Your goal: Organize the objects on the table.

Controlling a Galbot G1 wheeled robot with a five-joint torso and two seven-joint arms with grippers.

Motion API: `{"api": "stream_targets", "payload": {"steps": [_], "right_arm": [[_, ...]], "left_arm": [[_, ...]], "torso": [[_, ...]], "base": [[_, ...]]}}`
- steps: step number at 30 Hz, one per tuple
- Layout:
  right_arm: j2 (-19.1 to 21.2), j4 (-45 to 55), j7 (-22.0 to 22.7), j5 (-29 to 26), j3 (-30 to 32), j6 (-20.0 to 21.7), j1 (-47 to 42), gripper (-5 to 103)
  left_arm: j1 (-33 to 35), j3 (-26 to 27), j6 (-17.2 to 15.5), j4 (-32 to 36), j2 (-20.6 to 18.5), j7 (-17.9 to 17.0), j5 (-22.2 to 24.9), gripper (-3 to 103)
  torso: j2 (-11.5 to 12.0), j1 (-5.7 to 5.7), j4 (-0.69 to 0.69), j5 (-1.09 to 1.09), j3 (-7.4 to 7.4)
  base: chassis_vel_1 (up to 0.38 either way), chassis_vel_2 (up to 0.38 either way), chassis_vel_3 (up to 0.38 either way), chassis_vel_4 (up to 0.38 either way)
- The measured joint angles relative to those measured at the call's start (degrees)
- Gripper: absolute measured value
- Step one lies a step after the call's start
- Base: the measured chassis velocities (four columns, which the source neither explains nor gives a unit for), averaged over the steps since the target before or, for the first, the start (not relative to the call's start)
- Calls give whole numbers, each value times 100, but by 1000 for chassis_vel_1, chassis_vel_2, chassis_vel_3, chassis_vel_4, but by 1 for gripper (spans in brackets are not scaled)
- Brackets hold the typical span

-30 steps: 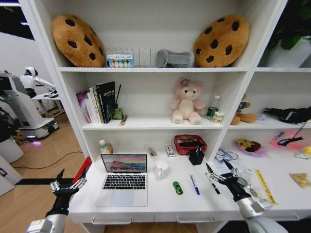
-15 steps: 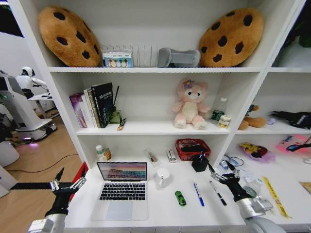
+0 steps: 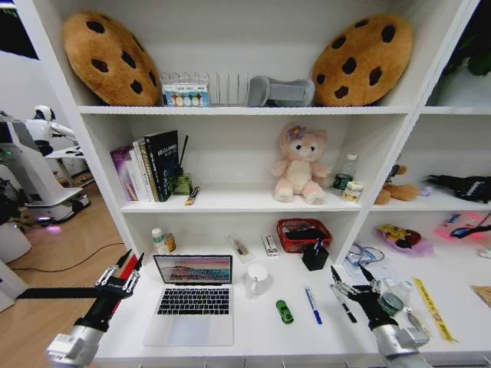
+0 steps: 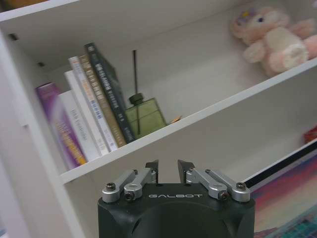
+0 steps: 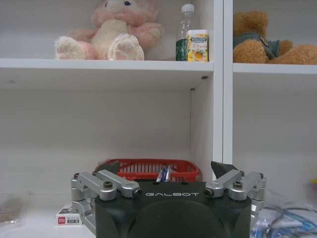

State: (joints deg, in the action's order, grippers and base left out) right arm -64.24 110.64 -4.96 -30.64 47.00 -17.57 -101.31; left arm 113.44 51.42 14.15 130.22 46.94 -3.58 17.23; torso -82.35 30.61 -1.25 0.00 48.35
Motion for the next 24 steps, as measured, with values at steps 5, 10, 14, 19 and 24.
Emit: {"api": "stream_targets", "payload": {"steps": [5, 10, 14, 19, 24], "right_arm": [[-90, -46, 17, 28, -15, -9, -14, 100], [-218, -84, 30, 75, -25, -33, -41, 100], [-376, -118, 38, 119, -33, -64, -73, 100], [-541, -178, 61, 168, -51, -97, -81, 100], [-608, -199, 72, 168, -45, -104, -64, 100]], "left_arm": [[147, 88, -12, 36, -796, 17, 106, 11], [91, 199, -92, -4, -1886, -59, 394, 1], [-74, 298, -165, -188, -3028, -70, 855, 0], [-184, 133, -168, -405, -4118, -14, 1082, 0], [-198, -45, -85, -640, -4869, 80, 1124, 0]], "torso": [[0, 0, 1, -1, 0], [1, 0, 2, -1, 0], [1, 1, -1, 0, 0], [1, 1, -1, 0, 1], [1, 1, 2, -1, 1]], "base": [[0, 0, 0, 0], [0, 0, 0, 0], [0, 0, 0, 0], [0, 0, 0, 0], [0, 0, 0, 0]]}}
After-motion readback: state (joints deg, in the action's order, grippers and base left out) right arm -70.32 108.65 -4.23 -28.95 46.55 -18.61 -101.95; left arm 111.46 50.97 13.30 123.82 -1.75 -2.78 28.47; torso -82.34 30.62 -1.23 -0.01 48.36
